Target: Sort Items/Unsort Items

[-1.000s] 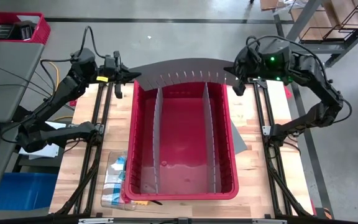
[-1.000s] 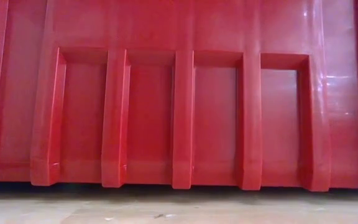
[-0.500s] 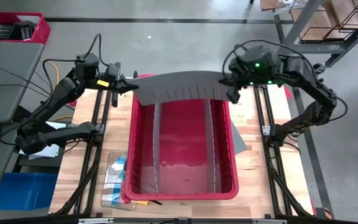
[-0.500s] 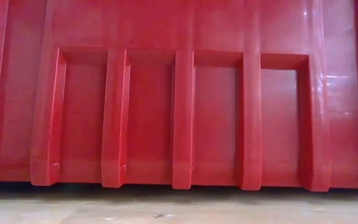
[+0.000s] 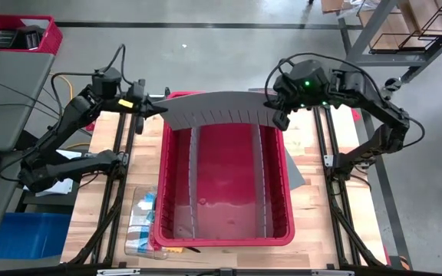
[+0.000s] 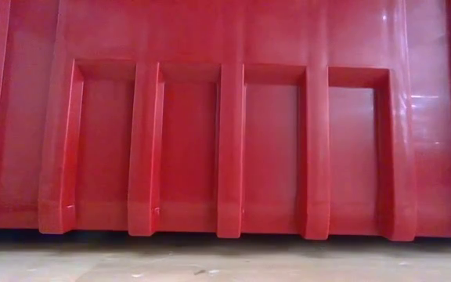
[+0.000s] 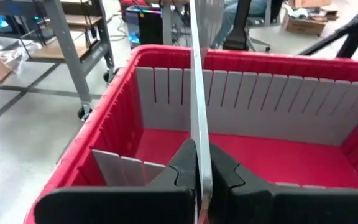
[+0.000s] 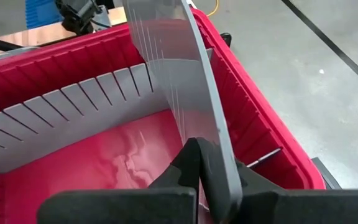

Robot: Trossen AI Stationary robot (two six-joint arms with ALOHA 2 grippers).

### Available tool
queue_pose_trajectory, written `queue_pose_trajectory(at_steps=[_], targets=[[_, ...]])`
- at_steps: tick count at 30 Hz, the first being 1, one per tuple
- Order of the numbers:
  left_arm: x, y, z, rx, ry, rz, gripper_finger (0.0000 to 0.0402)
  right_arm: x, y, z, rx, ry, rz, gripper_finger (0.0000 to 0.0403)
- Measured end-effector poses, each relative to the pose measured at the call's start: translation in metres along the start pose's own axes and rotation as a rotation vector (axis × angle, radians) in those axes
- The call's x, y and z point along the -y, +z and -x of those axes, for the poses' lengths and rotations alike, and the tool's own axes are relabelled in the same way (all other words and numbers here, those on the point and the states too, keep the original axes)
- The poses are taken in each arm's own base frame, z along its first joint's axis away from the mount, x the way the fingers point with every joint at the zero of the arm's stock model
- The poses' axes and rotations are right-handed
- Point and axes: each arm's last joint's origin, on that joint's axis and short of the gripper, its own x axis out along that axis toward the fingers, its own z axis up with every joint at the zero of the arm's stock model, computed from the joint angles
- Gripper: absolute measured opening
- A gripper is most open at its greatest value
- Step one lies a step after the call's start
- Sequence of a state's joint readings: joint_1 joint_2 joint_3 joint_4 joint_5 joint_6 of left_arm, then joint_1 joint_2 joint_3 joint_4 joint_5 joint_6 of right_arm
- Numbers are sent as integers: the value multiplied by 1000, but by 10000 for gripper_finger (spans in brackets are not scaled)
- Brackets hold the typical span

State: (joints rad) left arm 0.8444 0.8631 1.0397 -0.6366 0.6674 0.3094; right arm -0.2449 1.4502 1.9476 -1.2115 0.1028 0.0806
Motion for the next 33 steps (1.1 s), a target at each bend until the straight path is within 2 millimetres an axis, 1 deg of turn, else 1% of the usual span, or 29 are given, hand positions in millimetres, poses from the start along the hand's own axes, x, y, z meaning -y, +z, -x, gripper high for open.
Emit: queue_pose_trajectory(at_steps=[11, 15, 19, 22, 28, 33], targets=[[0, -1, 1, -18, 18, -27, 1, -1, 1, 0, 13, 6, -15, 0], [5, -3, 6, -28, 16, -28, 1, -2, 3, 0, 29, 13, -23, 0], [11, -2, 15, -18, 73, -72, 1, -4, 7, 0, 74, 26, -23, 0], [12, -2, 18, -25, 112, -106, 1, -4, 8, 0, 87, 27, -10, 0], [13, -6, 18, -65, 95, -87, 1, -5, 9, 0, 89, 37, -17, 0], [15, -9, 18, -94, 83, -87, 1, -10, 6, 0, 66, 67, 1, 0]])
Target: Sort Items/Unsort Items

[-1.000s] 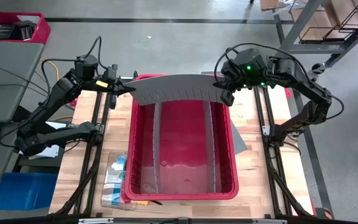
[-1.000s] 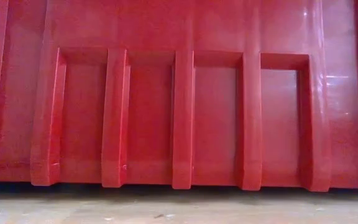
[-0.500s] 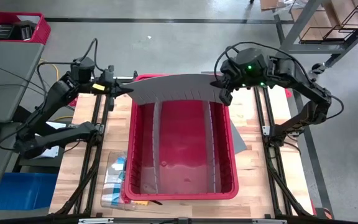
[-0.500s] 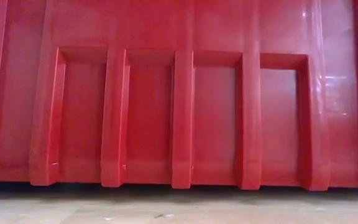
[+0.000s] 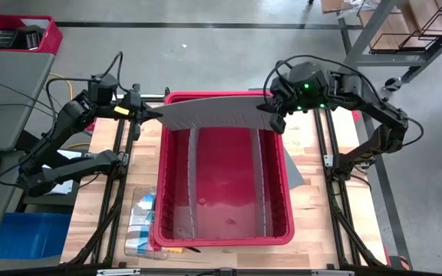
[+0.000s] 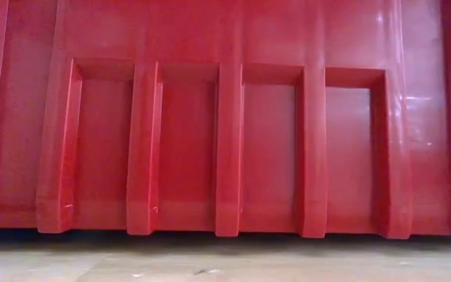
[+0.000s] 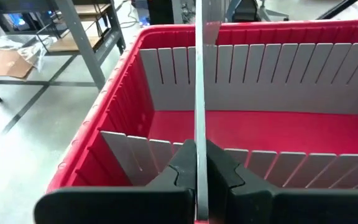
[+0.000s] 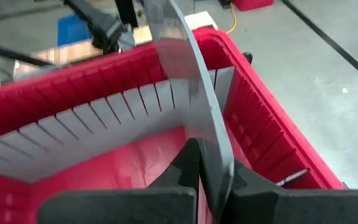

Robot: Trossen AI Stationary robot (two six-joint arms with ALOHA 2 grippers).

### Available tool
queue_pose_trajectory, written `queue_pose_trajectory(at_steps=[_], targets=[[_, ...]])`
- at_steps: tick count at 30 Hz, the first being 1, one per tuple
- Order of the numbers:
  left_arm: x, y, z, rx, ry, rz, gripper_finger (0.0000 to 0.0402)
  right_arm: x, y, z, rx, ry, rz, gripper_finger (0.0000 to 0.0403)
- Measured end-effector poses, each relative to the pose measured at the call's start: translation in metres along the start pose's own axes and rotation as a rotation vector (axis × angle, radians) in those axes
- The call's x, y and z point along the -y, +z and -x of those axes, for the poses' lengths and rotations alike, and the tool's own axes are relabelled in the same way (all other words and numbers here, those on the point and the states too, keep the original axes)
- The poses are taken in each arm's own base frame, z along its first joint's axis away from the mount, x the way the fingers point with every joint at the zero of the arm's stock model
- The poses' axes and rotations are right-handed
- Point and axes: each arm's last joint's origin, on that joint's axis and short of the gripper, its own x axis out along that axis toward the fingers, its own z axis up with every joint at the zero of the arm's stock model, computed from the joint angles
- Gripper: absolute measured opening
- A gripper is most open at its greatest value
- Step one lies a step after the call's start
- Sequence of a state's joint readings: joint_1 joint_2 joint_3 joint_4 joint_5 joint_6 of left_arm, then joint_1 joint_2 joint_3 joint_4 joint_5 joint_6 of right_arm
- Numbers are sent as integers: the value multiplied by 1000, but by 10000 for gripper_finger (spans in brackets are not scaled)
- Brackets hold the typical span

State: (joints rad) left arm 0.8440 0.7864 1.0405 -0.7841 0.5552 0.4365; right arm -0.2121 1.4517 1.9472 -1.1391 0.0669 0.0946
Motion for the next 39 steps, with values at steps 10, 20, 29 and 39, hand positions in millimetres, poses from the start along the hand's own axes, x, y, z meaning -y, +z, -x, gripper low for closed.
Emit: queue_pose_trajectory(at_steps=[10, 20, 29, 39], targets=[[0, 0, -1, 3, -3, 3, 1, 1, -10, -2, -111, -58, 80, 0], [0, -1, -1, -18, 3, 13, 1, 2, -28, -33, -244, -75, 176, 0], [0, -2, 0, -24, 13, 22, 1, 17, -35, -58, -218, -124, 248, 0], [0, -1, 0, -13, 11, 20, 1, 33, -25, -48, -172, -120, 226, 0]])
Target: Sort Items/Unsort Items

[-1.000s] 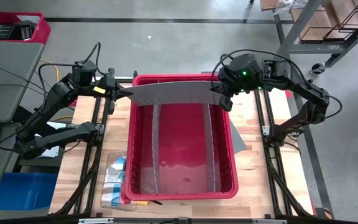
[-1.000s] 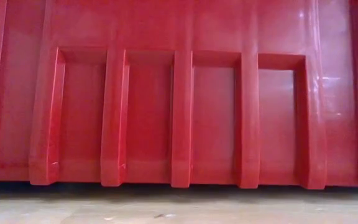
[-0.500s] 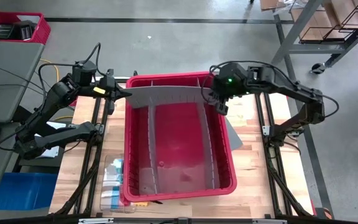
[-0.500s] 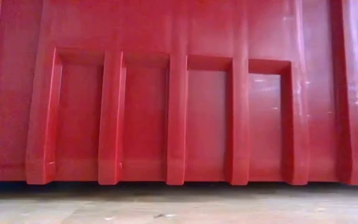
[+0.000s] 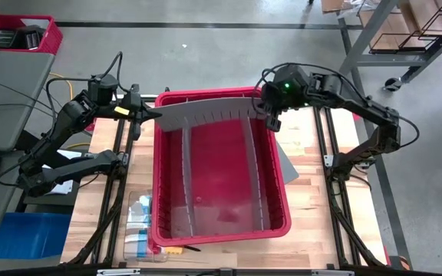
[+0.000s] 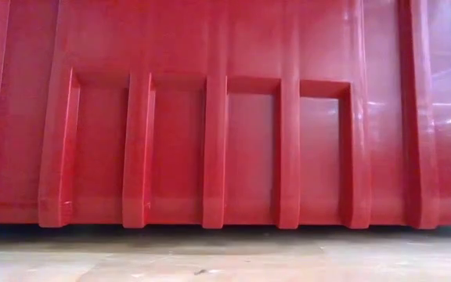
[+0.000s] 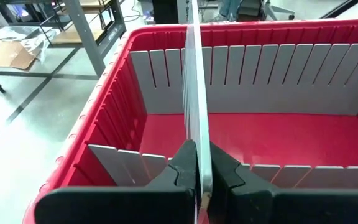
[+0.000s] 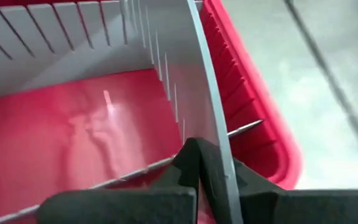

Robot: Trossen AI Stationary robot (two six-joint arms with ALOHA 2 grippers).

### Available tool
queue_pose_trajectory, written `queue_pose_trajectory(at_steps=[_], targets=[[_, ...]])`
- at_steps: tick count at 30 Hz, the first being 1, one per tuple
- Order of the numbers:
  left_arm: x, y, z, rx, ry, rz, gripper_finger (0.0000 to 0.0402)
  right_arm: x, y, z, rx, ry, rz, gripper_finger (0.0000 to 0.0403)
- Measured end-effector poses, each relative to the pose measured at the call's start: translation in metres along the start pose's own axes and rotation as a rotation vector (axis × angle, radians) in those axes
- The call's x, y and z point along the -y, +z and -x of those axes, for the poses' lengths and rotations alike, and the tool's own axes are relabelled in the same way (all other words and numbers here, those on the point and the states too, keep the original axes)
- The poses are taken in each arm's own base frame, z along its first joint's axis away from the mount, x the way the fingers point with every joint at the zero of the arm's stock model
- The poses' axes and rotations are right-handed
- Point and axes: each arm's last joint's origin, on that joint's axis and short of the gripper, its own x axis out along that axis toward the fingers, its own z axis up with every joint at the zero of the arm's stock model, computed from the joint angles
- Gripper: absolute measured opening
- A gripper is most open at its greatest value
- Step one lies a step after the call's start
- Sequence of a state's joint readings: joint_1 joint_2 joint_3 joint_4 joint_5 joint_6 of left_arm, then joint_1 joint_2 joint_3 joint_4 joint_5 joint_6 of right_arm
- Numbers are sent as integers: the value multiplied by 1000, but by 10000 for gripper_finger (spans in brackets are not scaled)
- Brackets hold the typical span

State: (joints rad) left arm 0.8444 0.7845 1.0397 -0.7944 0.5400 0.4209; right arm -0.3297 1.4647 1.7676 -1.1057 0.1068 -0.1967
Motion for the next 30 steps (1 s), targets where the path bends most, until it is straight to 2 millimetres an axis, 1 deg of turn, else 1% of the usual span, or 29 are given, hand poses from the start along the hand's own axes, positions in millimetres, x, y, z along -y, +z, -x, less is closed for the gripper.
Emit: queue_pose_trajectory(at_steps=[2, 4, 12, 20, 22, 26, 30], targets=[[0, 0, 0, -1, -1, 1, 1, 0, -1, -1, -2, 38, -43, 0], [0, 0, 0, -4, -2, 3, 1, -2, -2, -2, -5, 57, -48, 0], [0, 0, 0, -2, -6, 2, 1, -4, -4, -5, -38, 43, 31, 0], [0, 0, 0, 1, -6, 1, 1, 0, -5, -6, -37, 36, 58, 0], [0, 0, 0, 0, -7, 2, 1, 1, -3, -6, -20, 25, 77, 0], [1, -1, 0, -7, -4, 25, 1, 4, 6, -3, 73, 33, 58, 0], [1, -1, 0, -11, -7, 34, 1, 4, 5, -2, 65, 46, 31, 0]])
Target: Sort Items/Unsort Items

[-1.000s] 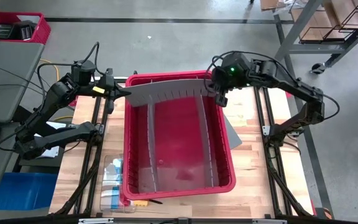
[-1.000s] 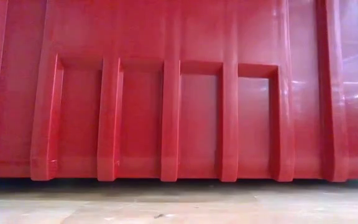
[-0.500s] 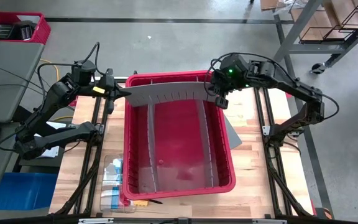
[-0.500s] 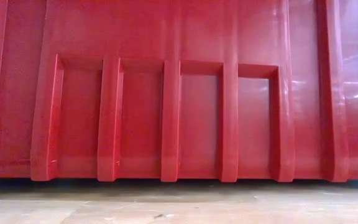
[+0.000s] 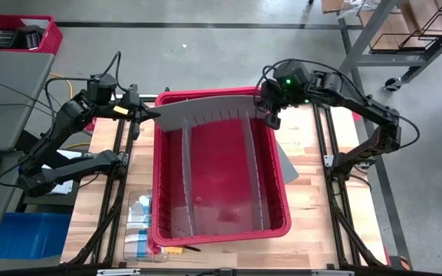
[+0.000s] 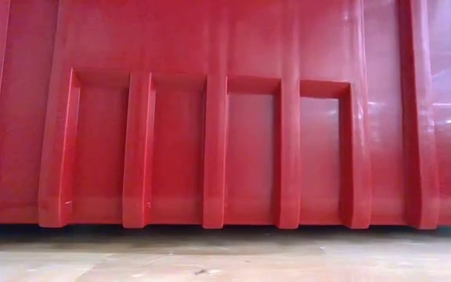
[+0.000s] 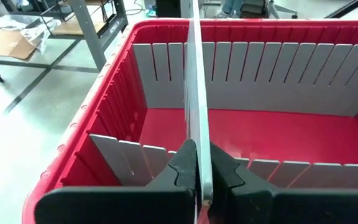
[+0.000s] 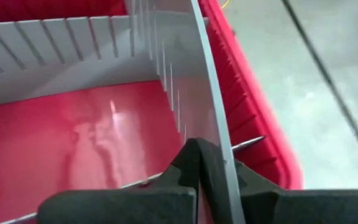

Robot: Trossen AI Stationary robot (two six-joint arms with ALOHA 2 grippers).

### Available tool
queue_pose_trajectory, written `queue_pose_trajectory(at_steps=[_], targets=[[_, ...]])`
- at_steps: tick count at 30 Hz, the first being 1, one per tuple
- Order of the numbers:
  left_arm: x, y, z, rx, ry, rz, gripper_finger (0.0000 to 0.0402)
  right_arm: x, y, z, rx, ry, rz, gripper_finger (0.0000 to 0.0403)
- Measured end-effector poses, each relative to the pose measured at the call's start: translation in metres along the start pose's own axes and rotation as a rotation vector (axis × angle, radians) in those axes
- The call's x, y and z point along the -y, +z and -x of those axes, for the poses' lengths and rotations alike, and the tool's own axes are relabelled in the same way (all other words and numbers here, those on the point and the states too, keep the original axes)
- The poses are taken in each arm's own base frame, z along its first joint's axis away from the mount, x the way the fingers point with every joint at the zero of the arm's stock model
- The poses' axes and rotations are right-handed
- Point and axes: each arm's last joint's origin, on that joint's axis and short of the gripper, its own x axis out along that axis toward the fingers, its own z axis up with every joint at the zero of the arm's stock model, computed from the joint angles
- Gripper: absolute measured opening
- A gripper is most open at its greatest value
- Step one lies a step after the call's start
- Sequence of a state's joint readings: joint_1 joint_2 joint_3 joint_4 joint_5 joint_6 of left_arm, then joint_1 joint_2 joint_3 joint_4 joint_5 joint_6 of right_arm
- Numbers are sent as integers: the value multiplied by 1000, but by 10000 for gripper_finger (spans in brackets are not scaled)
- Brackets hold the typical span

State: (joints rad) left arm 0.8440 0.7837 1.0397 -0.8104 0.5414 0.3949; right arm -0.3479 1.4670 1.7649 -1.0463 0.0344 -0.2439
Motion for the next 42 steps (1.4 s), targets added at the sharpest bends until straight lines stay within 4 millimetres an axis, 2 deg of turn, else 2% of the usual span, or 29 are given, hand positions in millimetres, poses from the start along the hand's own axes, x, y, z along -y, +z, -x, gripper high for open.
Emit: queue_pose_trajectory(at_steps=[4, 28, 42], targets=[[0, -1, 0, -10, -8, 5, 1, -2, -4, 0, -40, 44, -43, 0], [1, -1, 0, -9, -12, -10, 1, 3, -7, -6, -59, 26, 9, 0], [0, -1, 0, -10, -12, 0, 1, 7, -10, -7, -66, 78, -49, 0]])
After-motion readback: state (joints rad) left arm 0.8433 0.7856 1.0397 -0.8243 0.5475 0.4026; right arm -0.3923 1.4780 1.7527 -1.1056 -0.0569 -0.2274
